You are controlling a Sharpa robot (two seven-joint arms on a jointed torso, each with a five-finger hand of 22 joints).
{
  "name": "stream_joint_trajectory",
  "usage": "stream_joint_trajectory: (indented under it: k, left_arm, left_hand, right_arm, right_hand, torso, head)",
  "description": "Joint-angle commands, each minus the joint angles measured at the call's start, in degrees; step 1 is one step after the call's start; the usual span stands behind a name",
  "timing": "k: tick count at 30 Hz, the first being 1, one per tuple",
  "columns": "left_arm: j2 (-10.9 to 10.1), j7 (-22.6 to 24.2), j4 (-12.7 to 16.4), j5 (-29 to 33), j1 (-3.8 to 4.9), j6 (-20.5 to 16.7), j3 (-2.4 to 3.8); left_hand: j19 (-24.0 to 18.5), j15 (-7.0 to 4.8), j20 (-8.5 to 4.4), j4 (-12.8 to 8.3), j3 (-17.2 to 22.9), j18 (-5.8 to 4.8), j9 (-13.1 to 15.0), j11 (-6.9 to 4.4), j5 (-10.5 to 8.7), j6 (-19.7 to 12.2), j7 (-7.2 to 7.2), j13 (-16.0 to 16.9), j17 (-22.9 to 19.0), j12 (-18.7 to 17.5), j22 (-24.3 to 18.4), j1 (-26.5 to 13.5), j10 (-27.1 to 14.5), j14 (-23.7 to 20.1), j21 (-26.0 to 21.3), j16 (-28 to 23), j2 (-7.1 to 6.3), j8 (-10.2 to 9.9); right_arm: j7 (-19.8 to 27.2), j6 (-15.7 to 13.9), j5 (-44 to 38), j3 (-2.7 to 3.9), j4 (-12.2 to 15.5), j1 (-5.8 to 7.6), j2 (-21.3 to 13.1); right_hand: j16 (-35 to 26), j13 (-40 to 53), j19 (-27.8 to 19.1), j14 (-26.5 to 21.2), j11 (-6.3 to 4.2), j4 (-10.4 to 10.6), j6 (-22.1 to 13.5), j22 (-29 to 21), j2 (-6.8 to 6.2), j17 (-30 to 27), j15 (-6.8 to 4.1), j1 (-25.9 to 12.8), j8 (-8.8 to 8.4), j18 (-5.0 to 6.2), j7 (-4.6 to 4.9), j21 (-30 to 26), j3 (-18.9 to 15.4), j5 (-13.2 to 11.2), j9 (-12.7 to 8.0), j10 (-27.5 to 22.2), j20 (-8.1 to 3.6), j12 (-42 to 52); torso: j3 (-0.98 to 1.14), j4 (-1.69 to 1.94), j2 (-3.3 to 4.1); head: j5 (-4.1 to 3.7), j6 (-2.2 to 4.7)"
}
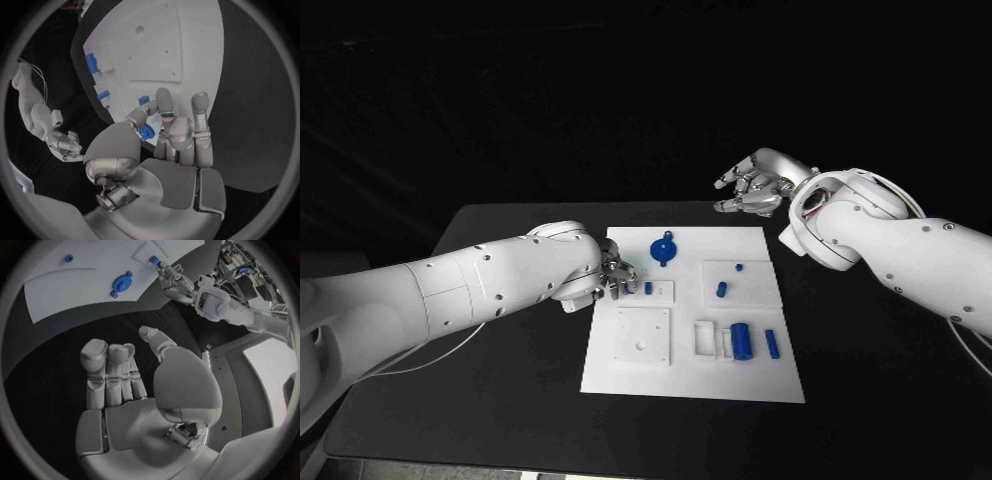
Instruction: Assemble the parts on the task board
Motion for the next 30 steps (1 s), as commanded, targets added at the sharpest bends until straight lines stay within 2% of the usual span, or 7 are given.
stream_joint_trajectory:
  k: [1, 18, 30]
  left_arm:
    - [0.1, -0.5, -0.1, -0.1, -0.26, 2.1, -0.17]
    - [-0.1, -0.9, -1.0, -0.3, -0.26, 2.2, -0.16]
    - [0.6, -1.0, -1.6, -0.3, -0.24, 3.9, -0.15]
  left_hand:
    - [-0.3, -0.61, 0.18, 0.1, 0.2, 0.35, 10.7, -0.67, 0.13, 12.0, -7.38, -0.1, 0.1, 0.1, 1.0, 0.4, 2.4, 0.3, 0.3, -0.1, 0.53, 0.2]
    - [-0.3, -0.61, 0.19, 0.2, 0.3, 0.35, 10.8, -0.68, 0.2, 12.1, -7.39, -0.1, 0.4, 0.1, 1.0, 0.5, 2.4, 0.4, 0.4, -0.1, 0.58, 0.2]
    - [-0.4, -0.58, 0.23, 0.1, 0.3, 0.37, 11.0, -0.69, 0.23, 12.1, -7.4, 0.0, 0.6, 0.3, 1.0, 0.8, 2.4, 0.4, 0.5, 0.1, 0.44, 0.2]
  right_arm:
    - [0.0, 0.9, -0.5, 0.03, 0.0, -0.02, 0.1]
    - [0.0, 1.1, -0.5, 0.03, -0.1, -0.02, 0.2]
    - [0.0, 1.3, -0.5, 0.03, -0.2, -0.03, 0.3]
  right_hand:
    - [-0.1, 0.0, 0.9, -0.4, 0.08, -0.1, 0.4, 5.4, -0.03, -0.1, 0.04, -0.5, 0.2, 0.63, 0.07, -0.2, 0.1, -0.1, 0.0, -0.4, 0.51, -0.2]
    - [-0.2, -0.1, 1.0, -0.4, 0.05, -0.3, 0.6, 5.4, 0.0, -0.1, 0.02, -0.6, 0.2, 0.62, 0.04, -0.4, 0.3, 0.0, 0.0, -0.4, 0.48, -0.1]
    - [-0.2, -0.1, 1.0, -0.4, 0.05, -0.3, 0.6, 5.4, 0.0, -0.1, 0.02, -0.6, 0.2, 0.62, 0.04, -0.4, 0.3, 0.0, 0.0, -0.4, 0.48, -0.1]
  torso:
    - [0.0, 0.01, 0.04]
    - [0.01, 0.01, 0.07]
    - [0.08, -0.04, 0.05]
  head:
    - [-0.04, 0.0]
    - [-0.16, -0.1]
    - [-0.22, -0.23]
